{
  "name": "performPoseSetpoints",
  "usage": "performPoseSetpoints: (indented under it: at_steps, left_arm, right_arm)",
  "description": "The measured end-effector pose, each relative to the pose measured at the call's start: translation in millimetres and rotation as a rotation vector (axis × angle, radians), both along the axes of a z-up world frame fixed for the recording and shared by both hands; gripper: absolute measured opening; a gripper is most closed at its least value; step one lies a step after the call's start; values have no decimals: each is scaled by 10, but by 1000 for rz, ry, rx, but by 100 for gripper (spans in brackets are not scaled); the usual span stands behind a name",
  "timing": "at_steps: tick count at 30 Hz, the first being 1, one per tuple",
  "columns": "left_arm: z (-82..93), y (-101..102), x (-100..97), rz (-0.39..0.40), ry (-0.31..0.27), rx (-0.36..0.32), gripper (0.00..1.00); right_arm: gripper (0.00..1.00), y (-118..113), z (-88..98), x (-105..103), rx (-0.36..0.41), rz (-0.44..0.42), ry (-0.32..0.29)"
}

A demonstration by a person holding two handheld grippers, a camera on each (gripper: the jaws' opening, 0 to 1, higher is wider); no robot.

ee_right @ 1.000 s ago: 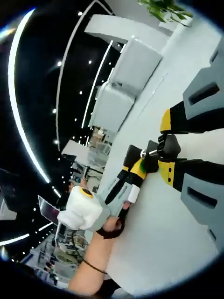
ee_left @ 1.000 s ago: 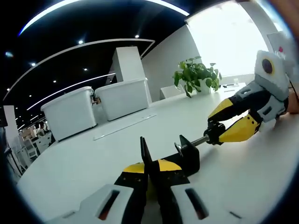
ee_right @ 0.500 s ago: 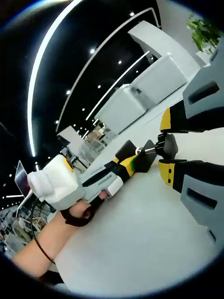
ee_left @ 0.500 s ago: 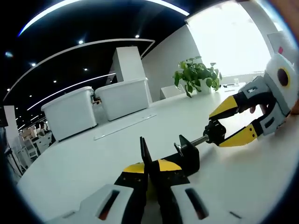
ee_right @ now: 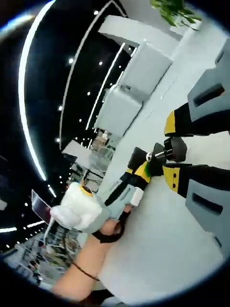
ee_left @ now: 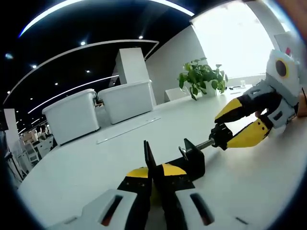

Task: Clamp the fixed fixture on the desktop, loosen the retaining clip, secure it to the edge of the desk, and tighten the retaining clip.

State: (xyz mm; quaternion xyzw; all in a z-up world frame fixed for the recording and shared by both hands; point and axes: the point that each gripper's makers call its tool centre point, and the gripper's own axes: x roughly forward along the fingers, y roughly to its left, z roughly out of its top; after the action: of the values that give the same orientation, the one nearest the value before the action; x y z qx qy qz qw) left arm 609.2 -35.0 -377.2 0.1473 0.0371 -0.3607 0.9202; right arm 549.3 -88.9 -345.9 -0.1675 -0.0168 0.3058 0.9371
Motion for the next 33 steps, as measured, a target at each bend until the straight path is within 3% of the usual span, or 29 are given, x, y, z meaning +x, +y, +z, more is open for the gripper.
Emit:
performPoseSetpoints:
  at_steps: [2,5,8,10,12,18,19,21,24,25,26,30,33]
  left_arm:
    - [0,0,-2,-1,0,0,6]
    - [2,0,3,-2,-1,0,6]
    - [4,0,11,-2,0,-1,6]
    - [5,0,14,-2,0,-1,6]
    - [7,-1,20,-1,0,0,6]
    - [5,-1,14,-2,0,0,6]
    - [5,0,10,-1,0,0,6]
    - [5,1,9,0,0,0,6]
    - [4,3,6,1,0,0,6]
    - [4,4,4,1,0,0,6]
    - [3,4,3,1,1,0,6]
    - [3,3,8,1,1,0,6]
    - [3,3,5,0,1,0,6]
  right_arm:
    - [23,-24,50,10,158,15,84]
    - [23,-111,42,58,260,-1,151]
    - [23,-169,-59,104,353,-14,258]
    - [23,-178,-124,126,390,-13,316]
    - [24,-137,-147,131,396,11,337]
    - [24,-117,-140,123,382,12,317]
    - [24,-109,-140,118,370,11,310]
    - [23,-87,-151,95,274,5,255]
    - [22,-53,-190,98,-40,-22,68]
    - [23,-19,-184,84,-103,-19,15]
    - [23,-17,-210,76,-145,-29,9]
    - [23,-19,-220,66,-151,-25,3]
    - [23,-14,-218,58,-216,-32,-36]
